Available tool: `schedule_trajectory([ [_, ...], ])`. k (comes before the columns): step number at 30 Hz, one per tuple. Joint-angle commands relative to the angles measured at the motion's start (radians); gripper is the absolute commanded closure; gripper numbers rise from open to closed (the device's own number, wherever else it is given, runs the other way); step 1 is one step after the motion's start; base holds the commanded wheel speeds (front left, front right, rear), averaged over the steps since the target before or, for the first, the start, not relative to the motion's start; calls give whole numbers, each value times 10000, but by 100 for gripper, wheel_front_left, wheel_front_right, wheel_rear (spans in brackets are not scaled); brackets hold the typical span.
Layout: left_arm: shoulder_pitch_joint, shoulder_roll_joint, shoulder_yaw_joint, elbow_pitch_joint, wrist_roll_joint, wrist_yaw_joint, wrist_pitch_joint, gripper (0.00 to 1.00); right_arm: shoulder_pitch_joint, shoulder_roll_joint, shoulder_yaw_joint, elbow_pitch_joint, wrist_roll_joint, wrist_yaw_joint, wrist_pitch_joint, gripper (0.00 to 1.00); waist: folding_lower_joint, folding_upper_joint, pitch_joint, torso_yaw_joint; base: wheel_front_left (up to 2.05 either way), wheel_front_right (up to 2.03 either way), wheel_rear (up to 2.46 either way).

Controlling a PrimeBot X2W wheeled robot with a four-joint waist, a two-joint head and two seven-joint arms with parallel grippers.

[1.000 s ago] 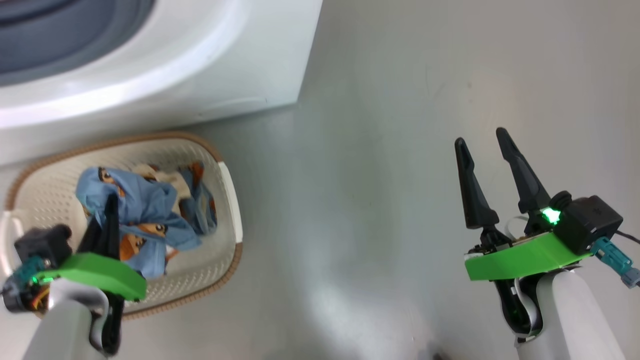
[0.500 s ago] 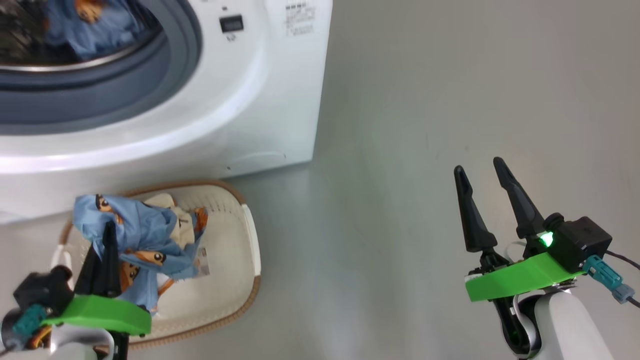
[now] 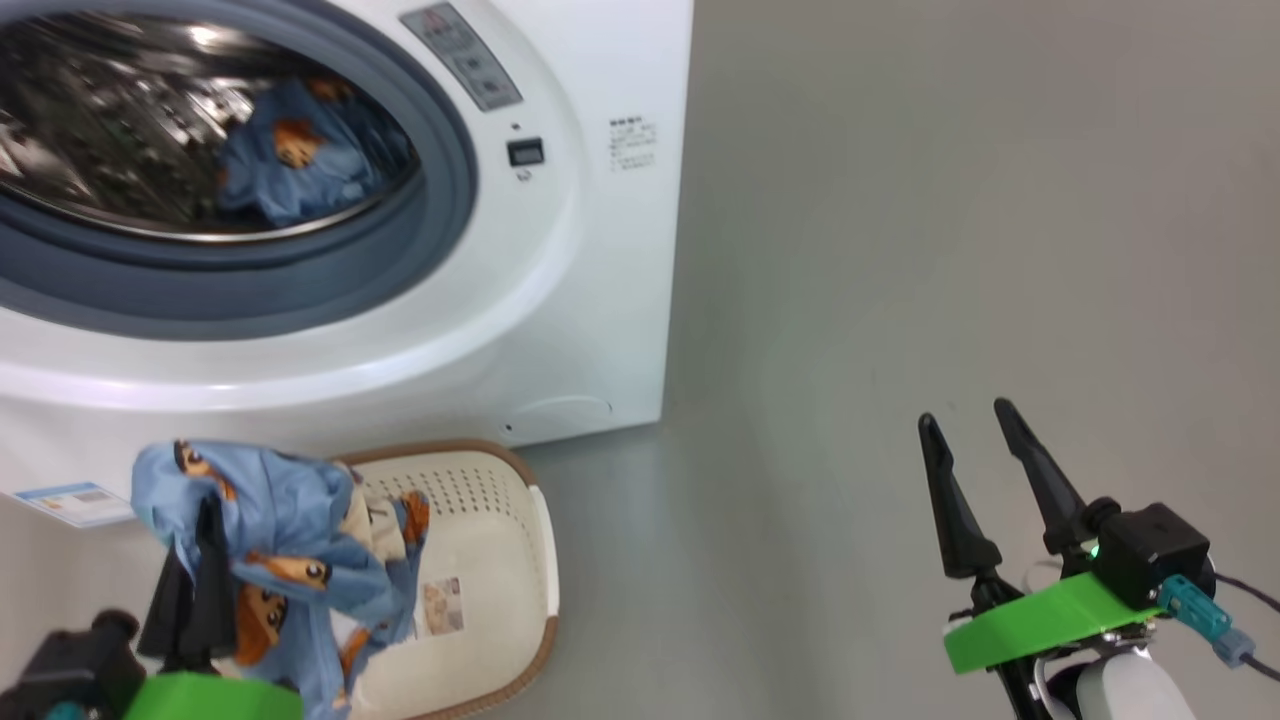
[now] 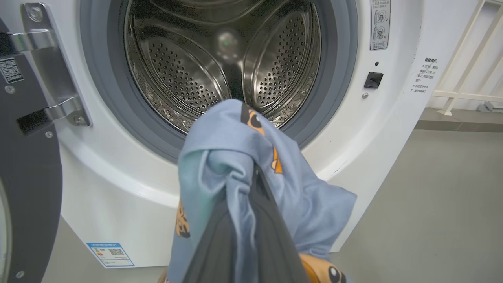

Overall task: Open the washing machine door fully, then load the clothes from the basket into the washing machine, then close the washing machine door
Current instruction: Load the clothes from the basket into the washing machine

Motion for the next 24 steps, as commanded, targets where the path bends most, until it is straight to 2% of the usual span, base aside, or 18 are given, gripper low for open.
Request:
schedule_trajectory([
  [1, 148, 104, 398, -395, 149, -35, -120, 100, 88, -3, 220, -202, -70, 62, -48, 0, 0, 0, -502, 296, 0, 0, 0],
  [11, 1317, -145, 735, -1430, 616, 53, -120, 100, 667, -3, 209, -132, -168, 62, -48, 0, 0, 0, -1423, 622, 0, 0, 0],
  [24, 2144, -216, 767, -1641, 744, 132, -120, 100, 960, -3, 228, -154, -202, 62, -48, 0, 0, 0, -1828, 752, 0, 0, 0],
])
